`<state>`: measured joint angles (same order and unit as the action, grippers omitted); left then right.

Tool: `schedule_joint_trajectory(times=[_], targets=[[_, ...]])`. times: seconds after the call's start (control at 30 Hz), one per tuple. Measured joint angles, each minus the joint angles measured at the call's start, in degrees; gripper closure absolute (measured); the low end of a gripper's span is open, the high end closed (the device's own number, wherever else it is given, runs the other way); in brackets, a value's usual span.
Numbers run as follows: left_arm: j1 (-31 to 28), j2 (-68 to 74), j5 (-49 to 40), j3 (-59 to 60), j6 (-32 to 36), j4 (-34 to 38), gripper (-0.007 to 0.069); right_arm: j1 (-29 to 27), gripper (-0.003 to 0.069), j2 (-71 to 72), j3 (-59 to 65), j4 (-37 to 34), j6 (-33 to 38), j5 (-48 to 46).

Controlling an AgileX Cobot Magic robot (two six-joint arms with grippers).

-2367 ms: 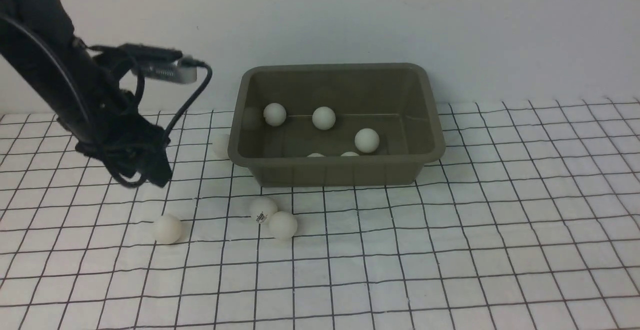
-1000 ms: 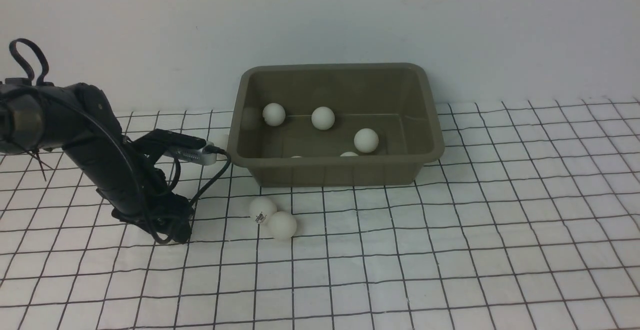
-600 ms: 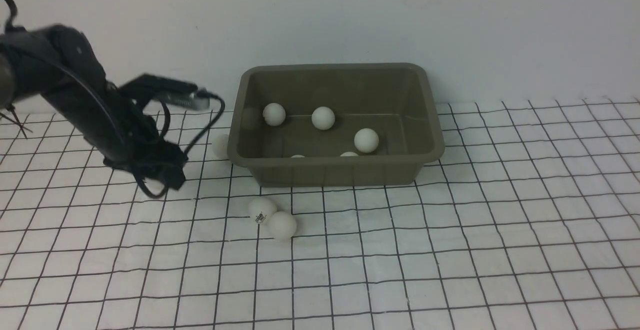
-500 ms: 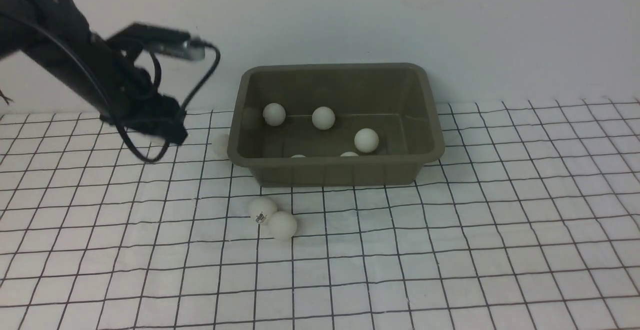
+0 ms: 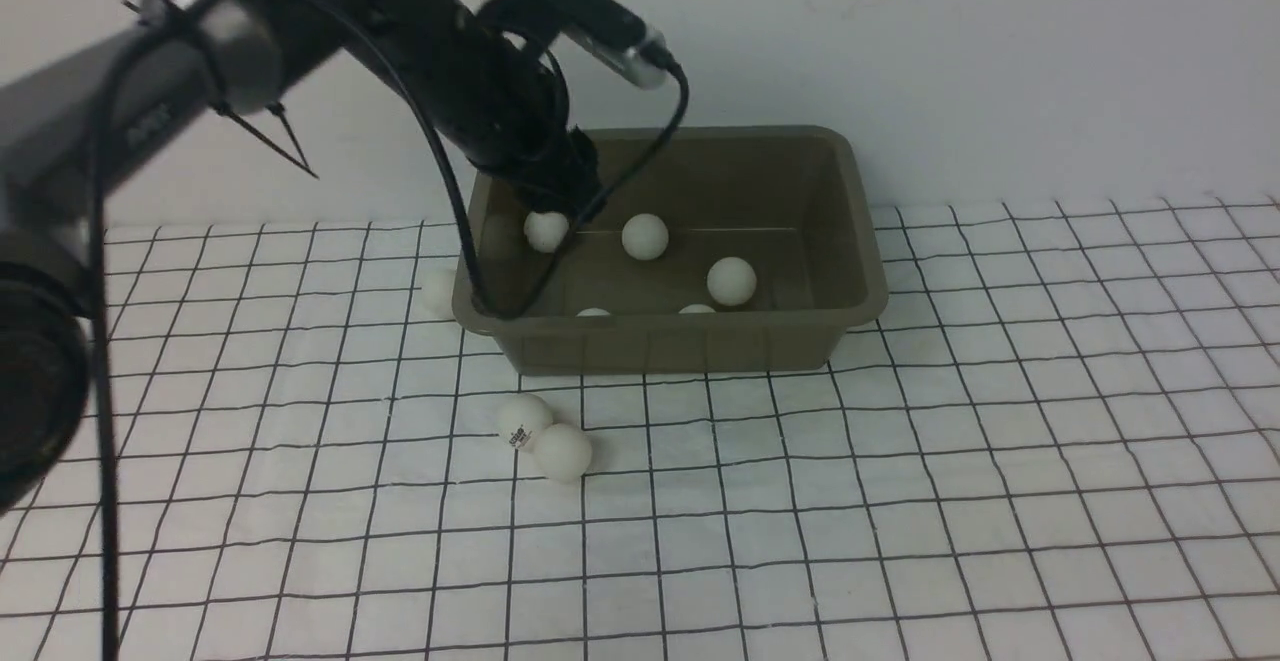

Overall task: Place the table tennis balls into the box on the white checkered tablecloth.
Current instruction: 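Drop the ball into the bin, then reach for and grasp a ping pong ball on the table beside the basket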

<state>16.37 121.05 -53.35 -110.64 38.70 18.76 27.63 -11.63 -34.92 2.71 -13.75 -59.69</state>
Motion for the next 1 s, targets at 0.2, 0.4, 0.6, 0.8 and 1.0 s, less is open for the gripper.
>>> schedule_joint_trajectory(times=[0.2, 0.4, 0.6, 0.8, 1.0], targets=[[0.9, 6.5, 2.9, 0.0, 1.1, -0.1, 0.0213, 0.0, 0.0676, 0.0, 0.0, -2.1, 0.0, 0.0], [0.9, 5.6, 2.9, 0.0, 1.2, -1.3, 0.0174, 0.0, 0.0676, 0.0, 0.0, -2.7, 0.0, 0.0], [0.9, -1.6, 1.8, -0.1, 1.2, -10.2, 0.0174, 0.0, 0.0676, 0.0, 0.0, -2.7, 0.0, 0.0], [-2.4, -9.6, -5.9, -0.4, -10.8, -20.7, 0.0174, 0.0, 0.0676, 0.0, 0.0, -2.2, 0.0, 0.0], [-10.1, -8.5, -10.7, -0.4, -18.9, -18.8, 0.0174, 0.0, 0.0676, 0.0, 0.0, -1.3, 0.0, 0.0]])
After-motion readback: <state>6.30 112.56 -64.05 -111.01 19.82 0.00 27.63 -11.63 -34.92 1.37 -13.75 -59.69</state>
